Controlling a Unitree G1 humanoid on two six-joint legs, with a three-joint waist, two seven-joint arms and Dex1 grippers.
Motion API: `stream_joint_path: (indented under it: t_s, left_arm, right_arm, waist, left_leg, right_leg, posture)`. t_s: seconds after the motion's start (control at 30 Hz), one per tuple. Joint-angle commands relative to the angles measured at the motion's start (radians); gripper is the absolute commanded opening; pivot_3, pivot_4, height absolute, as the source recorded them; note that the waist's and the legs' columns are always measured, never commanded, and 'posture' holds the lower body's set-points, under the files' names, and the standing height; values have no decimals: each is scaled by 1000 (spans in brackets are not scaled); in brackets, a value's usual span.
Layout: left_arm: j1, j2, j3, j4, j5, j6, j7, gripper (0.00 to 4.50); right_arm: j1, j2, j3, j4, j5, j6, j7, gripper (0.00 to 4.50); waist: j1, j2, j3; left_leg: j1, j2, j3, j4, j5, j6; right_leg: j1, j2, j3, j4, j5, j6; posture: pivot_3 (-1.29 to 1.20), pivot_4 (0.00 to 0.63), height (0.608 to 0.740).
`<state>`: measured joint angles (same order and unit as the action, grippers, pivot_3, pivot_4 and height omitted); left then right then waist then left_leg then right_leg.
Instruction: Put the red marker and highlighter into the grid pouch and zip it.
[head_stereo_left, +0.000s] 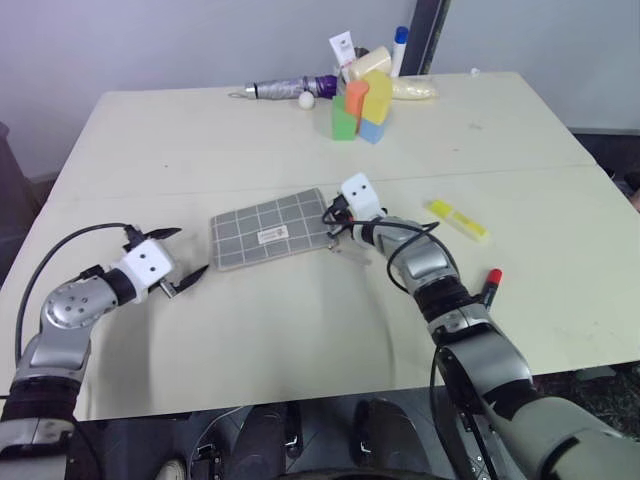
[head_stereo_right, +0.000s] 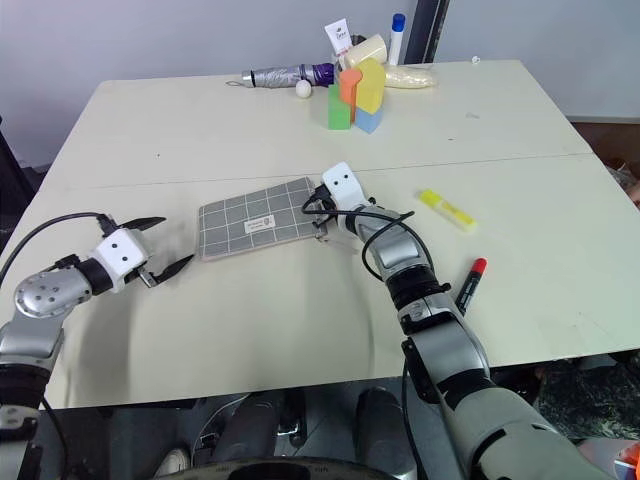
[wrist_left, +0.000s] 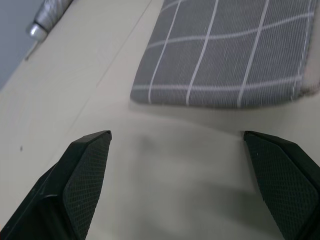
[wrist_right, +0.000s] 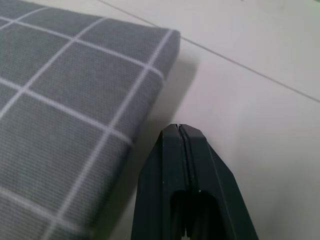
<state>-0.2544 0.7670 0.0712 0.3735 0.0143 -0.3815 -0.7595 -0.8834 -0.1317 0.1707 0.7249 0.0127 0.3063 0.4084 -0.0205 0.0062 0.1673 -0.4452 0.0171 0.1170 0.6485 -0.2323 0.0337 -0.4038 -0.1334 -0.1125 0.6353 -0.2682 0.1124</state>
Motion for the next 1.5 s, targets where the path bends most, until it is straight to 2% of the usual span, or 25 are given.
stream_joint_path:
  t_s: [0.03, 0.27, 0.67, 0.73, 0.8, 1.0, 1.13, 1.33, 1.4, 1.5]
  left_arm:
    - [-28, 6, -45, 55, 38, -80, -17, 4500]
    - [-80, -6, -125, 112, 77, -212, -56, 4500]
    - [-59, -16, -131, 83, 17, -247, -86, 4500]
    - [-45, -9, -131, 75, 8, -253, -96, 3975]
    - [-37, -7, -128, 72, -2, -248, -104, 3166]
    - [-22, -16, -104, 53, -38, -235, -99, 121]
    - [-9, -39, -81, -12, -91, -165, -82, 46]
    - [18, -136, -58, -275, -203, 147, -3, 46]
    - [24, -165, -61, -336, -209, 221, 25, 46]
    - [12, -230, -80, -401, -206, 323, 83, 46]
  right_arm:
    - [-48, 19, -11, 41, -6, -42, 18, 22]
    - [-75, 43, 3, 94, -17, -80, 90, 22]
    - [-43, 67, 29, 61, -44, -99, 173, 22]
    - [-41, 67, 30, 59, -44, -100, 180, 0]
    - [-41, 67, 28, 59, -46, -101, 181, 0]
    - [-13, 47, 11, 21, -39, -101, 182, 0]
    - [7, 10, -27, -55, -28, -86, 147, 0]
    - [78, -106, -132, -274, -5, -21, 68, 0]
    - [113, -141, -143, -349, -3, -1, 79, 0]
    - [192, -211, -179, -506, 67, 79, 172, 0]
  waist:
    - [0, 0, 0]
    - [-1, 0, 0]
    - [-2, 0, 0]
    - [-4, 0, 0]
    - [-7, 0, 0]
    - [-17, 0, 0]
    - [-19, 0, 0]
    - [-13, 0, 0]
    - [-18, 0, 0]
    - [-20, 0, 0]
  left_leg:
    - [0, 0, 0, 0, 0, 0]
    - [1, 0, 1, 0, 0, 0]
    - [2, 1, 2, 0, 0, 0]
    - [2, 1, 2, 0, 0, 0]
    - [2, 1, 2, 0, 0, 0]
    - [2, 1, 2, 0, 0, 0]
    - [2, 1, 2, 0, 0, 0]
    - [1, 1, 1, 2, 0, 0]
    - [1, 1, 1, 2, 0, 0]
    - [2, 1, 1, 1, 0, 0]
  right_leg:
    - [0, 0, 0, 0, 0, 0]
    - [0, 0, 0, 1, 0, 0]
    - [0, 0, 0, 1, 0, 0]
    - [0, 0, 0, 1, 0, 0]
    - [0, 0, 0, 2, 0, 0]
    - [-1, 0, 0, 3, 0, 0]
    - [-1, -1, 0, 4, 0, 0]
    - [-1, -1, 0, 4, 0, 0]
    - [-1, -1, 0, 4, 0, 0]
    - [-1, 0, 1, 4, 0, 0]
  posture:
    - [0, 150, 740]
    - [0, 150, 740]
    - [0, 150, 740]
    - [0, 150, 740]
    - [0, 150, 740]
    - [0, 150, 740]
    - [0, 150, 740]
    - [0, 150, 740]
    - [0, 150, 740]
    - [0, 150, 740]
